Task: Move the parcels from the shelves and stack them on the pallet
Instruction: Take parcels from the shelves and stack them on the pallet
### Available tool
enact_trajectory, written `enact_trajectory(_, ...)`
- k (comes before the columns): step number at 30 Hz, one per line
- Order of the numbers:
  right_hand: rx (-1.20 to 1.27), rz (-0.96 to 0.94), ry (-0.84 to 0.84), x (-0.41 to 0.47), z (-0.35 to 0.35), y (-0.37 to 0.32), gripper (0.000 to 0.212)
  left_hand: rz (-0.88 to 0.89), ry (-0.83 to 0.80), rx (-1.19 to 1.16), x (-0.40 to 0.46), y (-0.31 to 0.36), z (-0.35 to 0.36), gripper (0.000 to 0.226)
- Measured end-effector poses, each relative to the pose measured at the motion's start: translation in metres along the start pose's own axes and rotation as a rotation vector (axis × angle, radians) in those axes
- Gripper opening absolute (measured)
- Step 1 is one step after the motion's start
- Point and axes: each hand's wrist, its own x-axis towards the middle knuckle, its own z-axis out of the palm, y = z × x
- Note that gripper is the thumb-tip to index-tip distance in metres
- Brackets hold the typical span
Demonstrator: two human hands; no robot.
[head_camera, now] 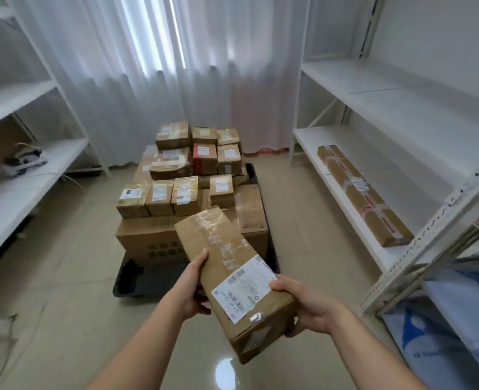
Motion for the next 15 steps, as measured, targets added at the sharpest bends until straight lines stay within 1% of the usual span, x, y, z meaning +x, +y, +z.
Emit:
enact_trajectory(2, -0.026, 0.024, -0.034, 0.012, 0.015, -0.013, 0.055, 0.017, 0.049, -0.062, 0.0, 0.009, -0.027, 0.058)
enact_trajectory(4, -0.07, 0.045, -0.07, 0.023, 0.027, -0.024, 0.065, 0.055, 0.109, -0.134, 0.003, 0.018, -0.052, 0.055)
enact_trajectory(5, -0.099, 0.051, -0.093, 0.028, 0.032, -0.03, 0.071, 0.079, 0.139, -0.186, 0.006, 0.022, -0.064, 0.059)
enact_trajectory(6, -0.129, 0.055, -0.117, 0.033, 0.036, -0.036, 0.075, 0.103, 0.168, -0.24, 0.011, 0.026, -0.076, 0.068)
enact_trajectory(8, -0.172, 0.057, -0.155, 0.045, 0.041, -0.047, 0.075, 0.117, 0.221, -0.312, 0.02, 0.033, -0.093, 0.091)
enact_trajectory(9, -0.185, 0.058, -0.167, 0.05, 0.041, -0.053, 0.073, 0.107, 0.243, -0.326, 0.027, 0.034, -0.1, 0.098)
enact_trajectory(10, -0.187, 0.06, -0.173, 0.057, 0.04, -0.057, 0.071, 0.1, 0.259, -0.335, 0.034, 0.036, -0.105, 0.1)
enact_trajectory(13, -0.131, 0.079, -0.137, 0.082, 0.033, -0.071, 0.079, 0.142, 0.285, -0.375, 0.043, 0.051, -0.106, 0.088)
enact_trajectory(15, -0.065, 0.108, -0.07, 0.104, 0.026, -0.085, 0.078, 0.156, 0.344, -0.432, 0.056, 0.064, -0.104, 0.085)
